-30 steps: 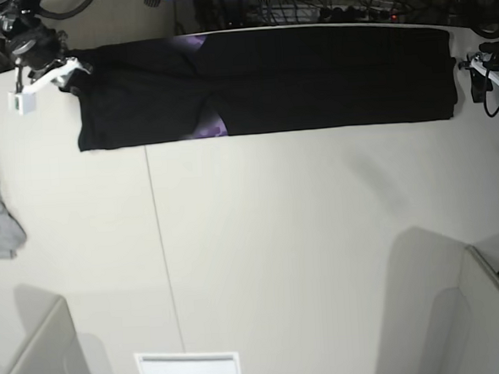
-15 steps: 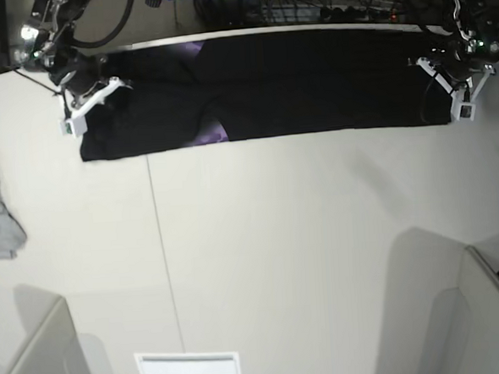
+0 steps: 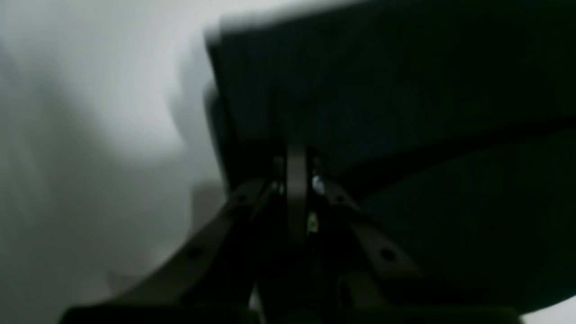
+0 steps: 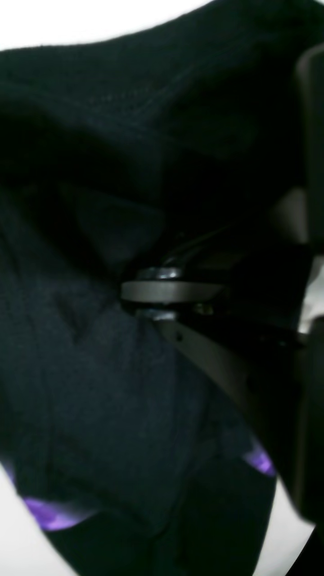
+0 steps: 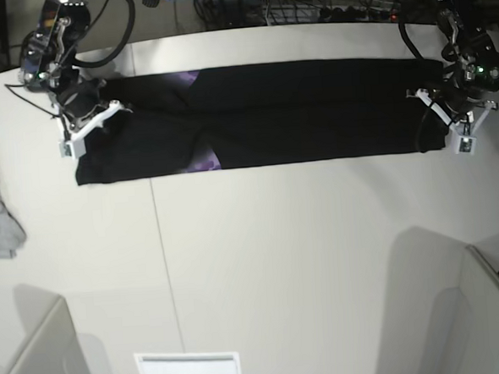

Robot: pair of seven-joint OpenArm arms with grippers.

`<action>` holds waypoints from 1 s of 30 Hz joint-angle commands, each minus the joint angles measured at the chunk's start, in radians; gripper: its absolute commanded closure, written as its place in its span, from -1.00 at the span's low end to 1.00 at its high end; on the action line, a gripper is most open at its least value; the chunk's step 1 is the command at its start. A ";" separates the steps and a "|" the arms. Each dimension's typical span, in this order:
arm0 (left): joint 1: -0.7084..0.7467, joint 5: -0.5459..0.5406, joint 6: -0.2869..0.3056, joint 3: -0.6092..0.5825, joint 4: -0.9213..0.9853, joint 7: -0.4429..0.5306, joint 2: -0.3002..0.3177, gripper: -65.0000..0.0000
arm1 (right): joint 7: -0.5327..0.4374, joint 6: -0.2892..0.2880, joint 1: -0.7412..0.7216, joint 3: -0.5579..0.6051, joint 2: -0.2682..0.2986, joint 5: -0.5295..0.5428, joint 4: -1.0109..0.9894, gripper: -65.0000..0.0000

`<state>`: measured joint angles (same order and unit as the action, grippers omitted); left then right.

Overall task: Fold the T-shirt properly
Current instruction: 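Release the hem and regrasp the folded strip ends with both grippers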

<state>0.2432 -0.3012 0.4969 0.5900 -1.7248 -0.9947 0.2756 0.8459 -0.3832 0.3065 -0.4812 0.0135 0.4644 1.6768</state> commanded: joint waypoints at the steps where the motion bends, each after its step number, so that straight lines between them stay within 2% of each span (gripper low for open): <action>1: -0.008 0.000 -0.008 0.041 -0.044 0.012 0.012 1.00 | 0.009 -0.013 0.010 -0.003 0.004 -0.014 0.035 1.00; 5: -0.006 -0.118 -0.005 0.167 -0.111 0.010 0.006 1.00 | 0.011 -0.087 0.032 -0.014 -0.039 -0.014 0.133 1.00; 8: 0.035 -0.295 0.029 0.265 -0.076 0.009 0.011 1.00 | 0.009 -0.122 0.073 -0.004 -0.074 -0.014 0.250 1.00; 10: 0.057 -0.392 0.061 0.301 -0.031 0.009 0.020 1.00 | 0.016 -0.138 0.092 -0.003 -0.091 -0.014 0.306 1.00; 14: 0.091 -0.508 0.067 0.319 0.084 0.012 0.043 1.00 | 0.016 -0.152 0.098 -0.001 -0.097 -0.014 0.329 1.00; 15: 0.091 -0.524 0.069 0.319 0.116 0.012 0.049 0.76 | 0.016 -0.153 0.098 -0.001 -0.096 -0.014 0.329 1.00; 16: 0.091 -0.540 0.069 0.319 0.145 0.012 0.049 0.44 | 0.016 -0.153 0.098 -0.001 -0.096 -0.014 0.329 1.00; 18: 0.089 -0.557 0.070 0.319 0.184 0.012 0.049 -0.03 | 0.016 -0.153 0.098 -0.001 -0.096 -0.014 0.329 1.00; 19: 0.087 -0.567 0.070 0.315 0.197 0.012 0.049 -0.22 | 0.016 -0.153 0.098 -0.001 -0.096 -0.014 0.329 1.00; 21: 0.084 -0.590 0.070 0.310 0.213 0.012 0.049 -0.46 | 0.016 -0.153 0.098 -0.001 -0.096 -0.014 0.328 1.00; 23: 0.080 -0.591 0.070 0.308 0.213 0.012 0.047 -0.52 | 0.016 -0.153 0.098 -0.001 -0.097 -0.016 0.328 1.00; 26: 0.061 -0.586 0.070 0.305 0.231 0.012 0.047 -0.47 | 0.016 -0.153 0.098 -0.001 -0.097 -0.016 0.328 1.00; 30: 0.043 -0.586 0.070 0.210 0.297 0.015 0.054 -0.45 | 0.016 -0.153 0.098 -0.001 -0.100 -0.016 0.328 1.00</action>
<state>0.2859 -0.8669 0.5549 0.7910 -1.4120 -0.9943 0.3115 0.8825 -0.5255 0.4080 -0.4812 -0.0875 0.4366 1.9896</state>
